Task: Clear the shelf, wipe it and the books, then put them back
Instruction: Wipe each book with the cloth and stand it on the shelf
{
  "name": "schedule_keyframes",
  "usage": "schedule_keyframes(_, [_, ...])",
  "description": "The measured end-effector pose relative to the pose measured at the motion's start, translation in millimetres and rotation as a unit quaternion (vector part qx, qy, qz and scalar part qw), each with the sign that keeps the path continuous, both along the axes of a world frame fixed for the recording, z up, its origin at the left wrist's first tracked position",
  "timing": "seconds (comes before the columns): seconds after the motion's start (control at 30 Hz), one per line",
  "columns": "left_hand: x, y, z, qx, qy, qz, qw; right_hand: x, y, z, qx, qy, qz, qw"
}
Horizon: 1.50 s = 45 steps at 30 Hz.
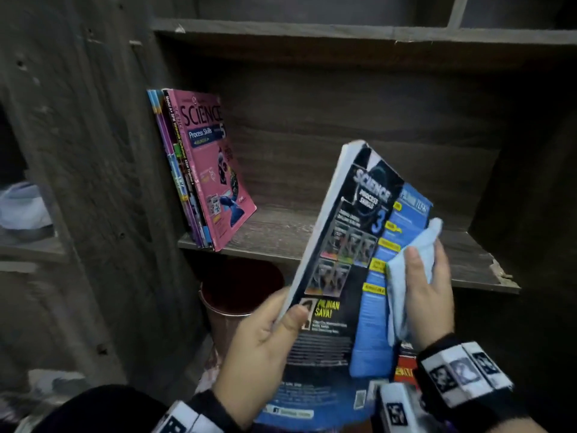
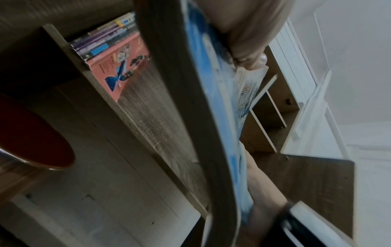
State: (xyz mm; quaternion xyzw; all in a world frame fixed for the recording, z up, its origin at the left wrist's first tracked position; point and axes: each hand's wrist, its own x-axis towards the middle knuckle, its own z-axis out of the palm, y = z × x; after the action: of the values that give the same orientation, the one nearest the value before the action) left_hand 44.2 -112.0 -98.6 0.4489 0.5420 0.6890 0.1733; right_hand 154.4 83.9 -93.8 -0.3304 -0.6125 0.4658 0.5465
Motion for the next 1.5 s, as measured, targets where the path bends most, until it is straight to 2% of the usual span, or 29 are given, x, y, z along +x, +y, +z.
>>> schedule_keyframes(0.07, [-14, 2, 10, 0.035, 0.005, 0.035, 0.999, -2, -3, -7, -0.038, 0.046, 0.103, 0.993])
schedule_keyframes(0.13, [-36, 4, 18, 0.048, 0.006, 0.071, 0.996, -5, -10, -15, -0.123, 0.029, 0.211, 0.969])
schedule_keyframes(0.23, [-74, 6, 20, 0.045, 0.025, 0.104, 0.993, 1, -19, -10, -0.263, -0.023, 0.367, 0.892])
schedule_keyframes(0.3, [-90, 12, 18, 0.034, 0.053, 0.121, 0.991, 7, -20, -4, -0.301, -0.054, 0.410, 0.859])
schedule_keyframes(0.37, [-96, 21, 17, 0.034, 0.066, 0.115, 0.991, 6, -25, -2, -0.296, -0.059, 0.399, 0.866])
schedule_keyframes(0.5, [-107, 39, 17, -0.017, 0.147, 0.090, 0.985, -9, -33, -7, -0.240, -0.035, 0.286, 0.927])
schedule_keyframes(0.57, [-124, 47, 19, -0.046, 0.156, 0.089, 0.983, -16, -38, -2, -0.204, -0.016, 0.247, 0.947])
schedule_keyframes(0.67, [-153, 53, 18, -0.048, 0.103, 0.195, 0.974, -36, -45, 18, -0.125, 0.026, 0.203, 0.971])
schedule_keyframes(0.8, [-191, 51, 10, -0.062, 0.024, 0.365, 0.929, -86, -34, 34, -0.003, 0.007, 0.053, 0.999])
schedule_keyframes(0.87, [-206, 49, 7, -0.089, 0.003, 0.393, 0.915, -118, -28, 39, 0.034, -0.025, 0.010, 0.999])
schedule_keyframes(0.97, [-219, 46, 2, -0.140, -0.004, 0.382, 0.913, -166, -30, 45, 0.057, -0.090, -0.022, 0.994])
schedule_keyframes(1.2, [-231, 47, -11, -0.133, -0.063, 0.316, 0.937, -254, -47, 32, 0.073, -0.163, 0.032, 0.983])
schedule_keyframes(1.27, [-234, 47, -13, -0.122, -0.078, 0.308, 0.940, -270, -49, 21, 0.062, -0.185, 0.078, 0.978])
schedule_keyframes(1.37, [-238, 45, -13, -0.119, -0.075, 0.308, 0.941, -284, -55, 3, 0.038, -0.189, 0.194, 0.962])
schedule_keyframes(1.5, [-240, 45, -16, -0.100, -0.089, 0.296, 0.946, -278, -57, -3, 0.074, -0.211, 0.245, 0.943])
